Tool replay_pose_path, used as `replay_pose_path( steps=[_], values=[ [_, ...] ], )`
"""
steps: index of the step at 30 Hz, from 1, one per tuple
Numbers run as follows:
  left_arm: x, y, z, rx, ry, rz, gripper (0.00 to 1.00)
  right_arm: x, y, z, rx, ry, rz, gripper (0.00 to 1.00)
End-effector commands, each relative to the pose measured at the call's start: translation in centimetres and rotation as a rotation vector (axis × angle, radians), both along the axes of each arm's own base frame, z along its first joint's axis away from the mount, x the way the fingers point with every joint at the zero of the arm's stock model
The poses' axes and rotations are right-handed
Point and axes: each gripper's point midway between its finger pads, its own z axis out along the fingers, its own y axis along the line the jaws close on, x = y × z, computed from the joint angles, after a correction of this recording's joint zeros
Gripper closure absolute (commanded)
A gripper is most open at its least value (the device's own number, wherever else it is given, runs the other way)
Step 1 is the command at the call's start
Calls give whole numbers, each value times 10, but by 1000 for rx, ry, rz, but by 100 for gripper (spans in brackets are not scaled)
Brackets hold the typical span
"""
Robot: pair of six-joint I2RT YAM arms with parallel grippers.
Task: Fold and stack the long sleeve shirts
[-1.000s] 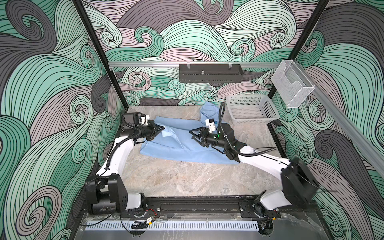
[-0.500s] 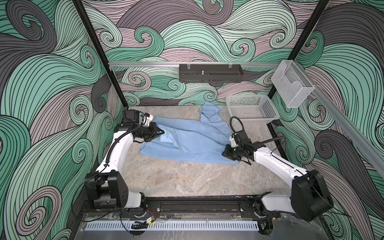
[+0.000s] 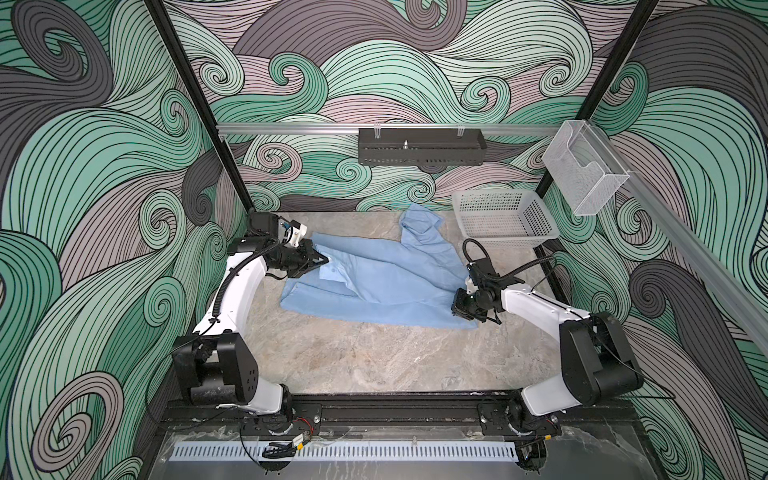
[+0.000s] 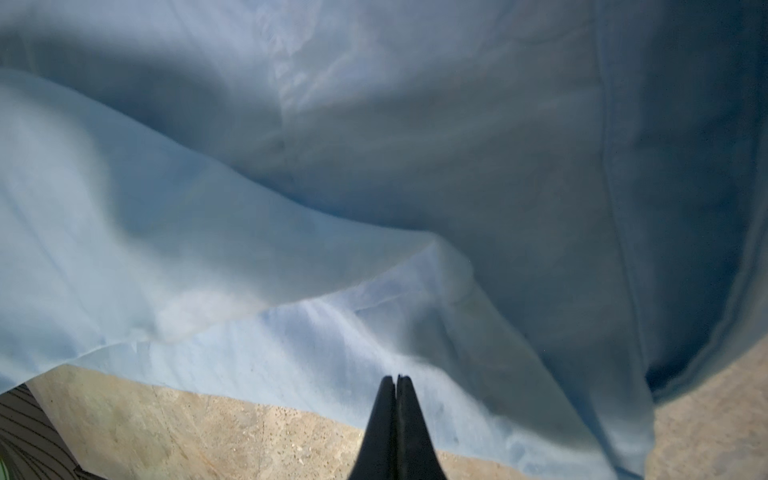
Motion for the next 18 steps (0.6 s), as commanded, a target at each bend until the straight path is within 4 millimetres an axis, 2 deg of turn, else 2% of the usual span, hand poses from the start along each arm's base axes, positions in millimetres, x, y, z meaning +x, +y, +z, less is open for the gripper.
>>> replay_pose_path(
  steps=[1,10,18],
  values=[
    [-3,9,-6,31,34,2,100,4,-16,-14,-43,24,-37,98],
    [-14,69,-58,338,215,86,100,-6,-51,-40,-93,97,-111,100],
    [-17,96,-93,491,329,113,100,-10,-53,-41,-77,107,-132,100]
  ],
)
